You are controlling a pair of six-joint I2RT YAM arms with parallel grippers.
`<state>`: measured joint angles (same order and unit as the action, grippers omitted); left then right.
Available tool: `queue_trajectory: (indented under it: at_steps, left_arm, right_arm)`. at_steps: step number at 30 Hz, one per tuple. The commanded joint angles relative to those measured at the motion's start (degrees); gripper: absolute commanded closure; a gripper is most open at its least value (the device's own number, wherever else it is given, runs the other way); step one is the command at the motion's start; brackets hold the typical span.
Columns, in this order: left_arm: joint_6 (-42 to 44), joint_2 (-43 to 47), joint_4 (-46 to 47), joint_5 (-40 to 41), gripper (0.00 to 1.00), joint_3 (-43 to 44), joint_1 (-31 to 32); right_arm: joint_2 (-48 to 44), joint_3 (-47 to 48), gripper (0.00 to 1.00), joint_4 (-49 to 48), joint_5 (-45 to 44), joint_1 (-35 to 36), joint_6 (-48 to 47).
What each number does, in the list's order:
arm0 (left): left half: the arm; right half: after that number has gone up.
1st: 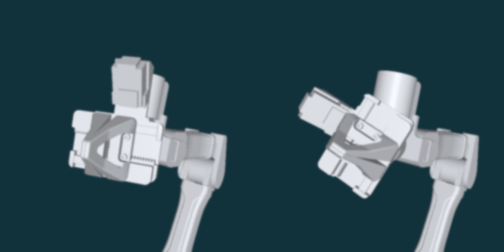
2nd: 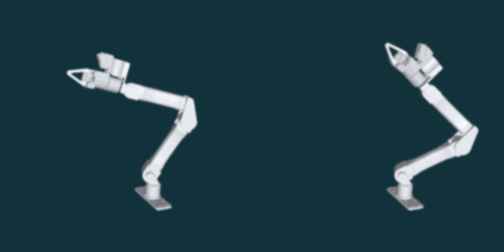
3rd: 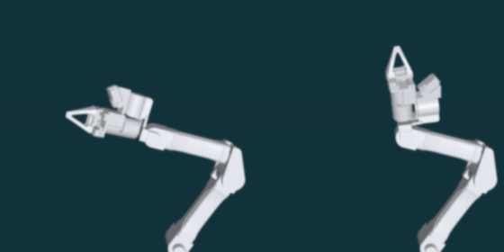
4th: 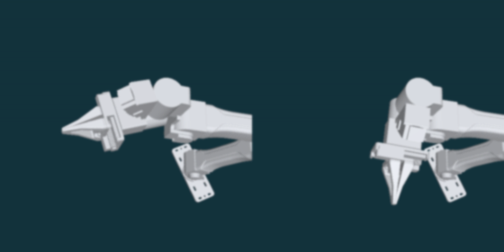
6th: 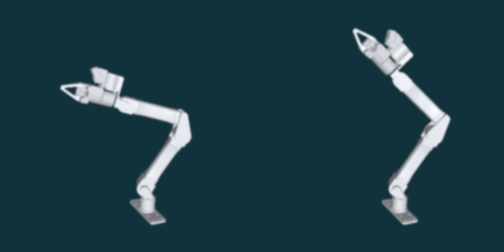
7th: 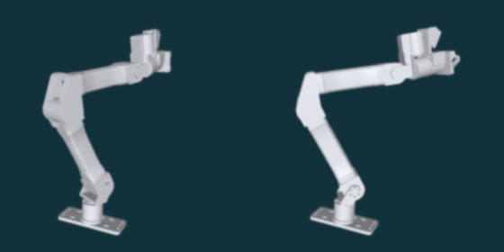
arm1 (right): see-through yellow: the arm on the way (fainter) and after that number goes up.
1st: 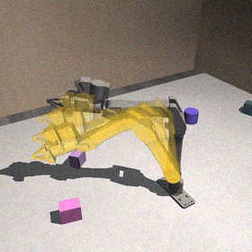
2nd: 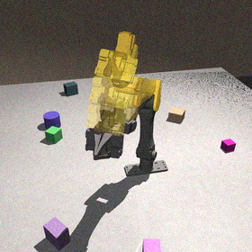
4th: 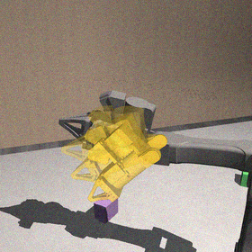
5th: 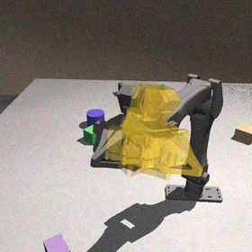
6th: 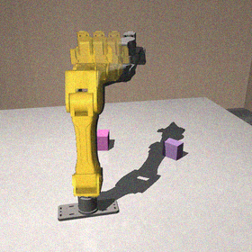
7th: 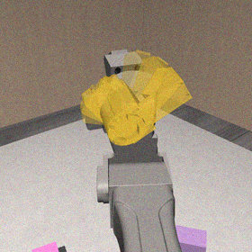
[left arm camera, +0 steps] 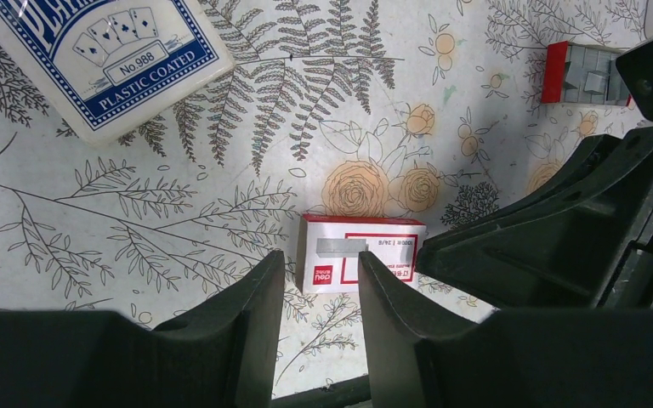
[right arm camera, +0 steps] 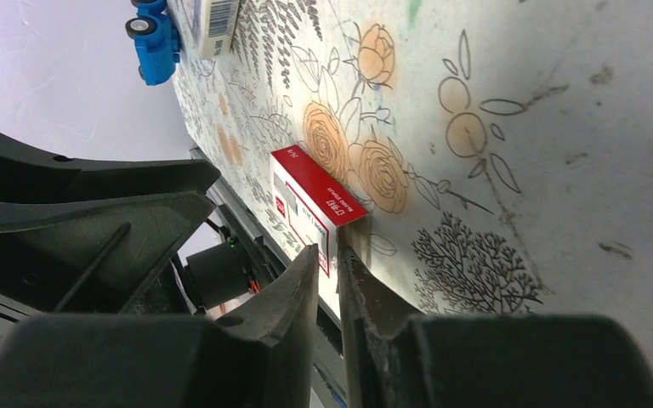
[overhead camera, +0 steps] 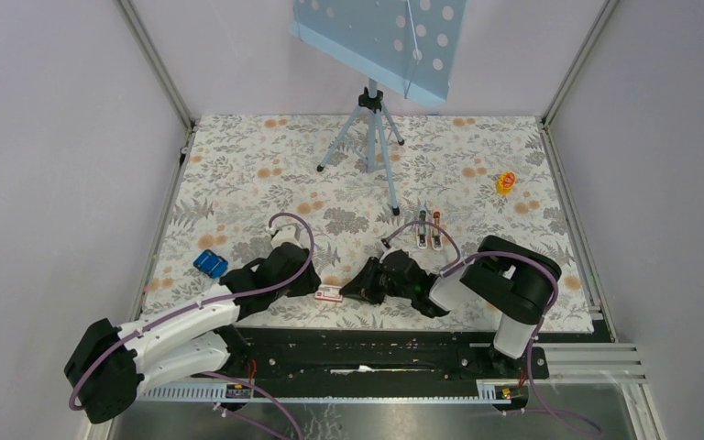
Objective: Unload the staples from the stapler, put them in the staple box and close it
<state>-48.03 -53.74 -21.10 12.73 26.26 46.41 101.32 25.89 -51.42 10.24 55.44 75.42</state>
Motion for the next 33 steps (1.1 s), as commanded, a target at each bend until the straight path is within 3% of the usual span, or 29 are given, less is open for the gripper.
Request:
queue_trajectory:
  at_steps: [1, 18, 33]
  left_arm:
    - [0.5, 0.1, 0.6, 1.3, 0.59, 1.7, -0.2]
    - [0.6, 0.1, 0.5, 1.4, 0.59, 2.0, -0.3]
    - [0.6, 0.7, 0.0, 1.8, 0.59, 2.6, -0.3]
  right_arm:
    - [1.2, 2.2, 0.79, -2.9, 0.9, 0.5, 0.3]
    - [0.4, 0.8, 0.95, -7.8, 0.7, 0.3, -1.9]
    - [-3.6, -0.9, 1.00, -4.6, 0.8, -5.9, -6.7]
